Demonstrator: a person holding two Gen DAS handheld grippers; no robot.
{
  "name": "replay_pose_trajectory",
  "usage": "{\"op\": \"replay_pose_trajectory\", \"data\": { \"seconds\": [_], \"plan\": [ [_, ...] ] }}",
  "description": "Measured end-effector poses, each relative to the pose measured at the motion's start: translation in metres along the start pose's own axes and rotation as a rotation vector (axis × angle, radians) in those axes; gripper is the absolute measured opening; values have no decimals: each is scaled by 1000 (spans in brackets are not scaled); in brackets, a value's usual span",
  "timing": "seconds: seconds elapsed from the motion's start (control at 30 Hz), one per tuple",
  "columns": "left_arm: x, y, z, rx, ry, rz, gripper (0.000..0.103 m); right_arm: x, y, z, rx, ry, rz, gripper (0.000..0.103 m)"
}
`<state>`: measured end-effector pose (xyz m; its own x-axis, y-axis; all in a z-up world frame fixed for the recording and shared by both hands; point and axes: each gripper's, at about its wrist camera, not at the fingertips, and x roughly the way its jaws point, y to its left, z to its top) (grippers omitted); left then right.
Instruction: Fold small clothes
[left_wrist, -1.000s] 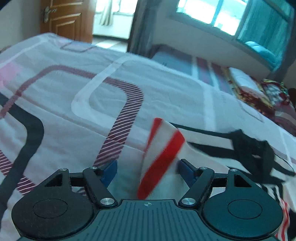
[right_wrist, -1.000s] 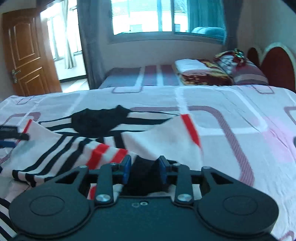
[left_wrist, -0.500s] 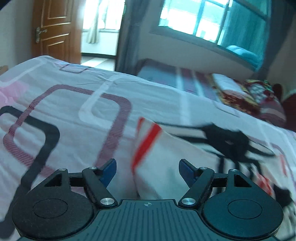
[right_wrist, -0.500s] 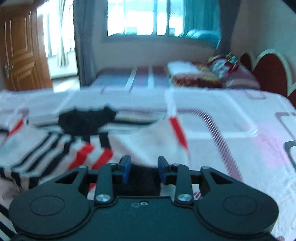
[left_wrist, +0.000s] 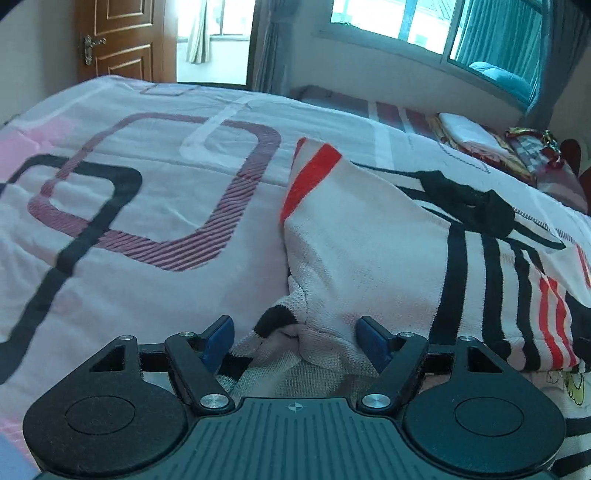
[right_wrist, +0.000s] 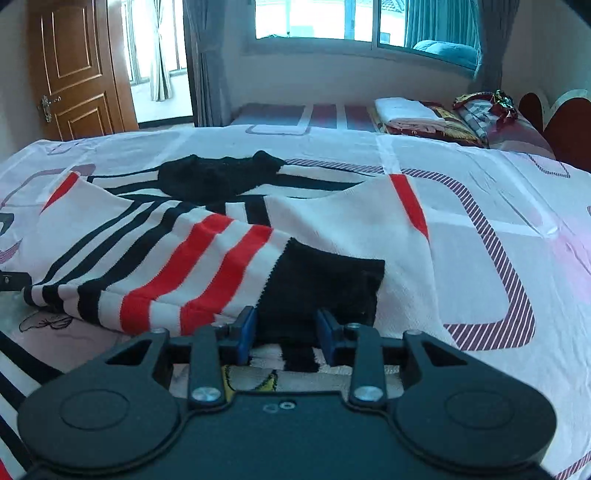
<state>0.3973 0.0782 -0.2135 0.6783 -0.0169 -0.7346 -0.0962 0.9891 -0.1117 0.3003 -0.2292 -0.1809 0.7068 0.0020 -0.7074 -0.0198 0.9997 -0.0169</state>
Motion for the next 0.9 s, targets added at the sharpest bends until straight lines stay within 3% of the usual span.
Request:
{"op": "replay_pose_trajectory", "data": {
  "seconds": [0.3, 0.4, 0.53, 0.77, 0.87, 0.9],
  "plan": [
    [-64, -20, -20, 88, -71, -67, 74, -59, -1, -7, 55, -40, 102, 38],
    [-66, -41, -7, 92, -86, -115, 74, -63, 9, -8, 3, -39, 120, 38],
    [-44, -73, 15, 92, -60, -153, 74, -51, 11, 9, -9, -53, 121, 38],
    [14, -111, 24, 138, -54, -76, 74, 5, 17, 33, -1, -31, 102, 38],
    [33, -110, 23, 187, -75, -4, 74, 31, 26, 43, -25, -26, 102, 39],
    [34, -103, 23, 159, -75, -27, 74, 38, 28, 44, -51, -26, 83, 39]
  ]
}}
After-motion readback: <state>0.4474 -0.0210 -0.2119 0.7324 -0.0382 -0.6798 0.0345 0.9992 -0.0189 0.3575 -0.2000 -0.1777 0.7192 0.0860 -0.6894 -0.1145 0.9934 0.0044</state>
